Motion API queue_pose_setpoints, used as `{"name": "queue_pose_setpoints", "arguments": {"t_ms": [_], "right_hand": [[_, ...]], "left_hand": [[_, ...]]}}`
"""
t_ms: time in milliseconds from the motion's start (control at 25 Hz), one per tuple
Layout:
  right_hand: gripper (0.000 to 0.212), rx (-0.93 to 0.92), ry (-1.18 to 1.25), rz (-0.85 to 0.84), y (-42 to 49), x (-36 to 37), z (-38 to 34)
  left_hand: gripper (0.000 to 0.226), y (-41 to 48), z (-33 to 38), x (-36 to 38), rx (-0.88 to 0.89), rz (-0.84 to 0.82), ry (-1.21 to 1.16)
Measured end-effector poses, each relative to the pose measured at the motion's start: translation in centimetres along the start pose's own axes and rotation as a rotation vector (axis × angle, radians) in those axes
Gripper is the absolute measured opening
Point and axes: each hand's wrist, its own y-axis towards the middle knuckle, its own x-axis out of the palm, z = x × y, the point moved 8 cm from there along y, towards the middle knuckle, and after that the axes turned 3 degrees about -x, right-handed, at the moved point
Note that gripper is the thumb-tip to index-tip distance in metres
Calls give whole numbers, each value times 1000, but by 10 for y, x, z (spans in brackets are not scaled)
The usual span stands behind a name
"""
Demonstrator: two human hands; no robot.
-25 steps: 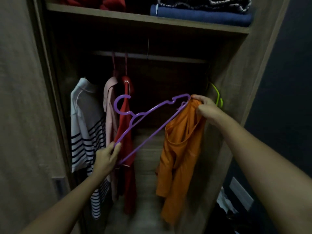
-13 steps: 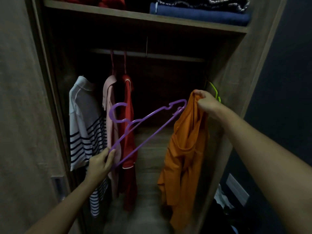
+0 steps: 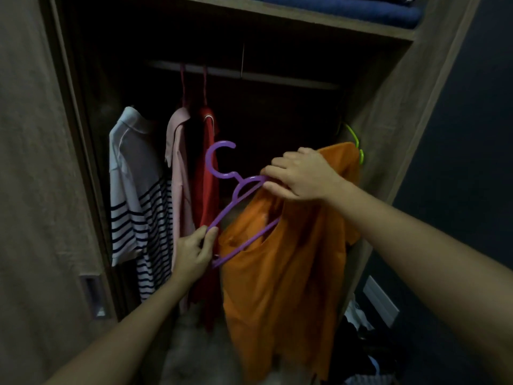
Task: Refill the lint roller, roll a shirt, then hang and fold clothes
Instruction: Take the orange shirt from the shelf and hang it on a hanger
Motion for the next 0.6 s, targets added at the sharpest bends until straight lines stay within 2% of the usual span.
{"name": "queue_pose_setpoints", "arguments": {"t_ms": [80, 160, 240, 280, 320, 360, 480, 560, 600], "right_hand": [[37, -32, -46, 5, -6, 0, 4], [35, -44, -39, 29, -7, -2, 8], [35, -65, -51, 70, -6, -5, 10], [35, -67, -49, 91, -4, -7, 11], [35, -63, -43, 101, -2, -10, 10], [35, -58, -34, 115, 1, -12, 9], [34, -62, -7, 151, 7, -18, 4], [34, -63, -11, 158, 6, -19, 3], [34, -56, -19, 156, 5, -19, 3]], "left_hand": [[34, -1, 9, 1, -3, 34, 42], [28, -5, 22, -4, -14, 167, 154], [30, -21, 55, 3, 187, 269, 249], [30, -30, 77, 17, 317, 222, 260], [32, -36, 94, 33, 374, 126, 263], [38, -36, 103, 48, 338, 24, 266], [59, -18, 105, 73, -49, -133, 175], [57, -8, 106, 81, -201, -151, 58], [49, -4, 110, 83, -227, -134, 5]]}}
